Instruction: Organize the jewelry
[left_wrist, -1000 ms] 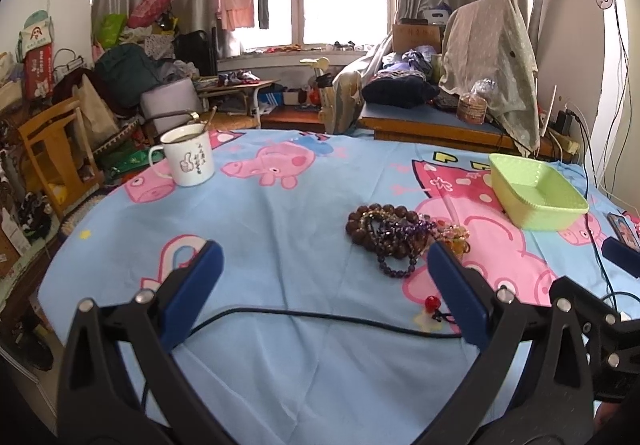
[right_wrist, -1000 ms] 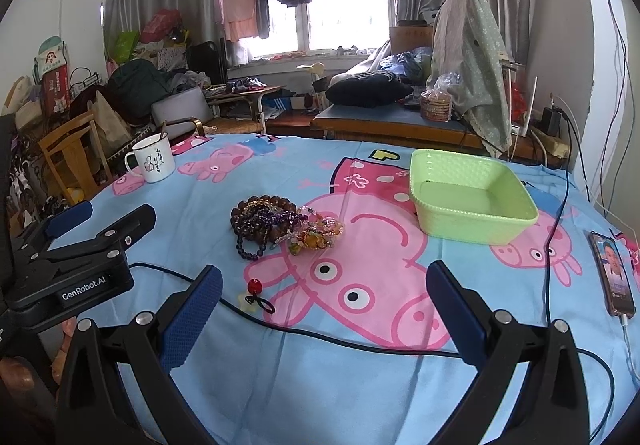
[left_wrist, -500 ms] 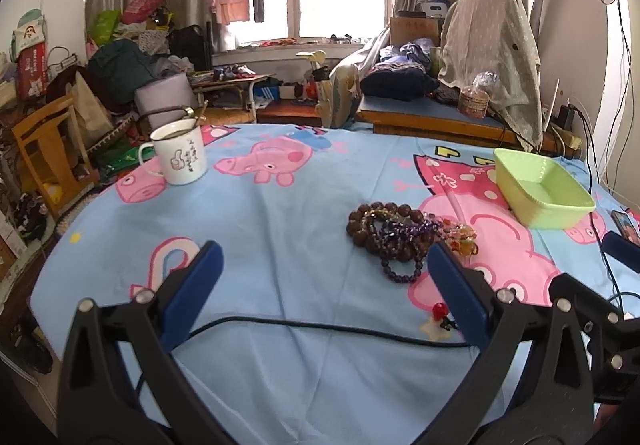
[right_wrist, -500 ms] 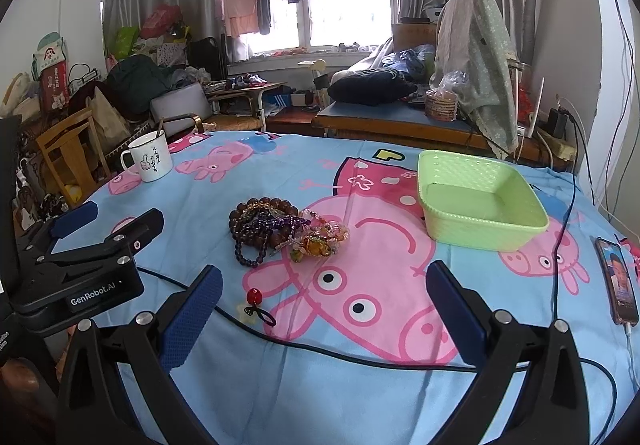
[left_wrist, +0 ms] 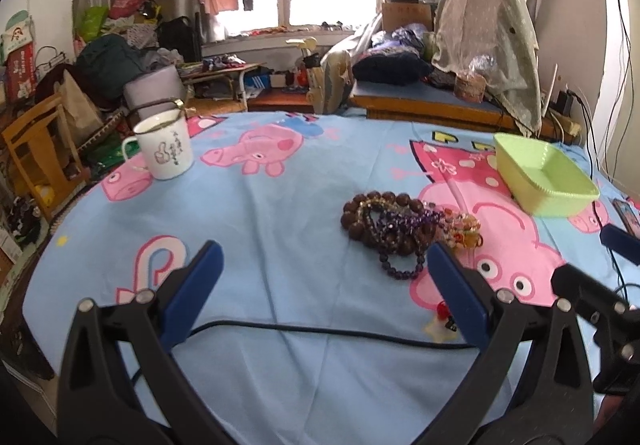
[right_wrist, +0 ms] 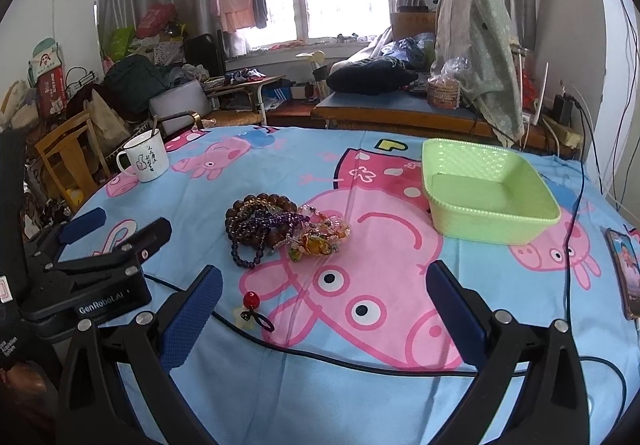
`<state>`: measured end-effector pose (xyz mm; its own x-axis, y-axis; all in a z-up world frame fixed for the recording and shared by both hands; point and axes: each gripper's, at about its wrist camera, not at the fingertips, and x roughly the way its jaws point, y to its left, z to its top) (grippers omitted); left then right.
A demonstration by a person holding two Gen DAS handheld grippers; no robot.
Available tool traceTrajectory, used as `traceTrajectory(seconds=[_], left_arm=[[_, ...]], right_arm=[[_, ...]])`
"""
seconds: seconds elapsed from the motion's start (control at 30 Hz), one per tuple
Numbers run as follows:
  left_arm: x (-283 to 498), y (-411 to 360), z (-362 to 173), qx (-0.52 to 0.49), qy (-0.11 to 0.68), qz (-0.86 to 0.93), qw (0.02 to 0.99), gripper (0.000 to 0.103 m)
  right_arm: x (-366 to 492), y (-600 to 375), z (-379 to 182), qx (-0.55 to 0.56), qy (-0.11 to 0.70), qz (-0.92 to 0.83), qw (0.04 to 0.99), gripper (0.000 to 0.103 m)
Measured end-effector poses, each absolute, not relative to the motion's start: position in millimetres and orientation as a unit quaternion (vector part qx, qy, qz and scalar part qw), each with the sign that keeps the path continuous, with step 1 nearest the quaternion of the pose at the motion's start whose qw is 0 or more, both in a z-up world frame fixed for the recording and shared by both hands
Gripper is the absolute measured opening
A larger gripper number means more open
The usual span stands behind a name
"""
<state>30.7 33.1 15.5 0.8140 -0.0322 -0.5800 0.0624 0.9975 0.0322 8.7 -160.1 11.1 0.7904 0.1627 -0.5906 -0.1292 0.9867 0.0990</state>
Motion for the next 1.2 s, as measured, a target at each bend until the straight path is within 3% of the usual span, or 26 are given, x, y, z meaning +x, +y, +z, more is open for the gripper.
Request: traceTrajectory(seconds=[0.73, 0.8, 0.9, 1.0, 1.1, 1.2], left_arm=[[75.3, 41.5, -4.3, 0.012, 0.382, -0.107, 0.918, 0.098], [86.3, 39.3, -5.2, 0.019, 0.398, -0.137, 0.907, 0.098], [106.8, 41.2, -9.6, 0.014, 0.423, -0.15, 0.893, 0.098], [134.6, 52.4, -13.9, -0.018, 0.454, -0.16, 0.877, 0.085], [157.8, 64.9, -19.5, -0.061, 0.481, -0.167, 0.858, 0.069], [168.7, 65.4, -24.8, -0.064, 0.492, -0.169, 0.852, 0.063]], right_arm=[[31.3, -170.0, -6.6, 0.05, 0.348, 0.089, 0.932, 0.074], [36.6, -168.5, -5.7, 0.041, 0.348, 0.101, 0.931, 0.061], [56.0, -162.3, -5.0, 0.023, 0.361, 0.138, 0.922, 0.031], [84.2, -158.7, -9.1, 0.021, 0.389, 0.172, 0.905, 0.016], [116.4, -157.7, -15.0, 0.04, 0.423, 0.198, 0.883, 0.008], [137.4, -152.3, -21.2, 0.047, 0.446, 0.222, 0.866, 0.008]])
